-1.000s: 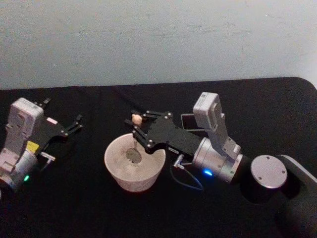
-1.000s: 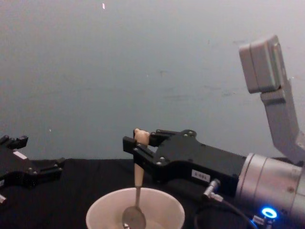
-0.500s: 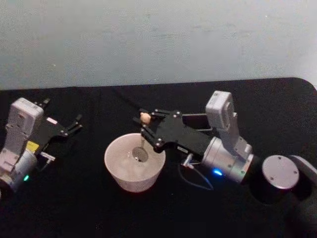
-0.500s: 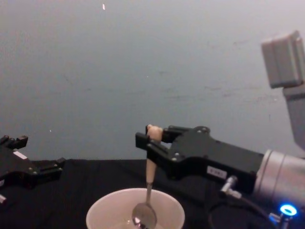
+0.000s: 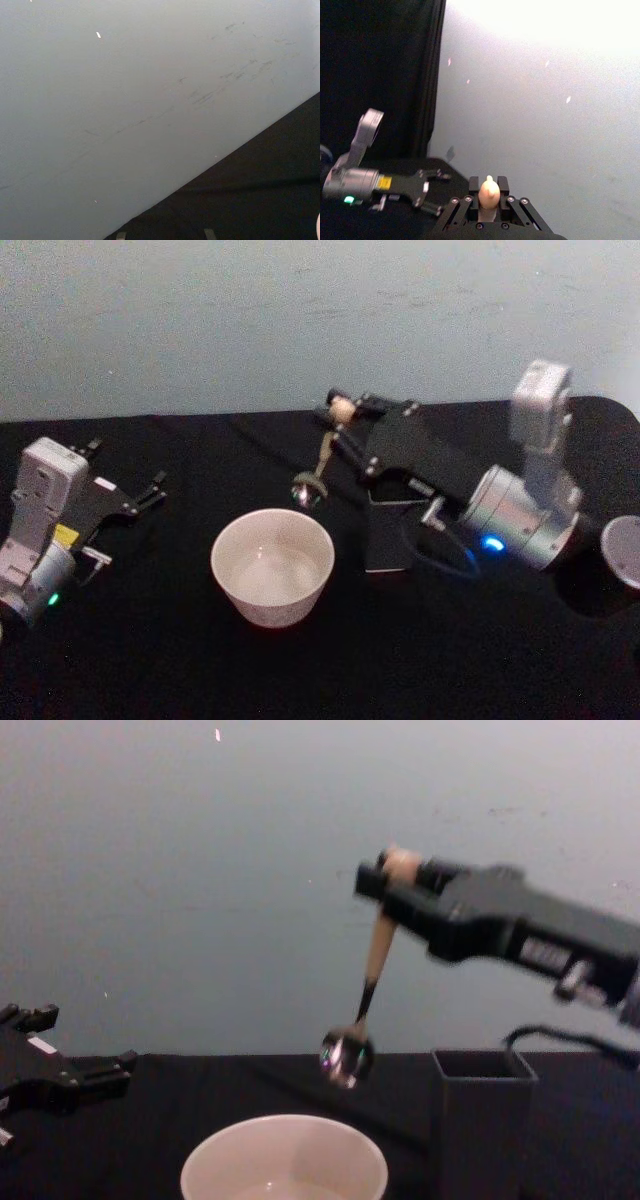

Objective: Pick up the stirring spoon with one hand, stir inside the cup, then place it back in its original position.

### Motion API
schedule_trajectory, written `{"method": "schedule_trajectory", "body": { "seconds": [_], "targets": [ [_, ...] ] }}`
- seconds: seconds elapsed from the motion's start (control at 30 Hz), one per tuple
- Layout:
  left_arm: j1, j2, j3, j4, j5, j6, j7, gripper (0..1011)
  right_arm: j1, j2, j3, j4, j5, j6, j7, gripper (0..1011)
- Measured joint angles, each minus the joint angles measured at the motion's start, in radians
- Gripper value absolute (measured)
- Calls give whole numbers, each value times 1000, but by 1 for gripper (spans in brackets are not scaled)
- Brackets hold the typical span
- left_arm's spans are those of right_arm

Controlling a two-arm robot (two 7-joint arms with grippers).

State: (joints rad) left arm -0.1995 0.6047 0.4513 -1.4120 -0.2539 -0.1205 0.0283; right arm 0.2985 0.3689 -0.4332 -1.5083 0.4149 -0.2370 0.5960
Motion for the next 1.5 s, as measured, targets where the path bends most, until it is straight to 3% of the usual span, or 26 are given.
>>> {"method": "schedule_trajectory", "body": {
  "seconds": [0.13, 0.33, 0.67, 1.2, 1.5],
  "targets": [
    [0, 0, 0, 0, 0, 0, 0, 1001, -2, 20, 34, -34, 38, -6, 0, 214],
    [0, 0, 0, 0, 0, 0, 0, 1001, -13, 57, 80, -65, 60, -15, -10, 214],
    [0, 0, 0, 0, 0, 0, 0, 1001, -67, 120, 135, -101, 69, 7, -39, 214],
    [0, 0, 0, 0, 0, 0, 0, 1001, -82, 107, 128, -80, 40, 86, -88, 214],
    [0, 0, 0, 0, 0, 0, 0, 1001, -90, 75, 117, -70, 35, 187, -157, 214]
  ]
}}
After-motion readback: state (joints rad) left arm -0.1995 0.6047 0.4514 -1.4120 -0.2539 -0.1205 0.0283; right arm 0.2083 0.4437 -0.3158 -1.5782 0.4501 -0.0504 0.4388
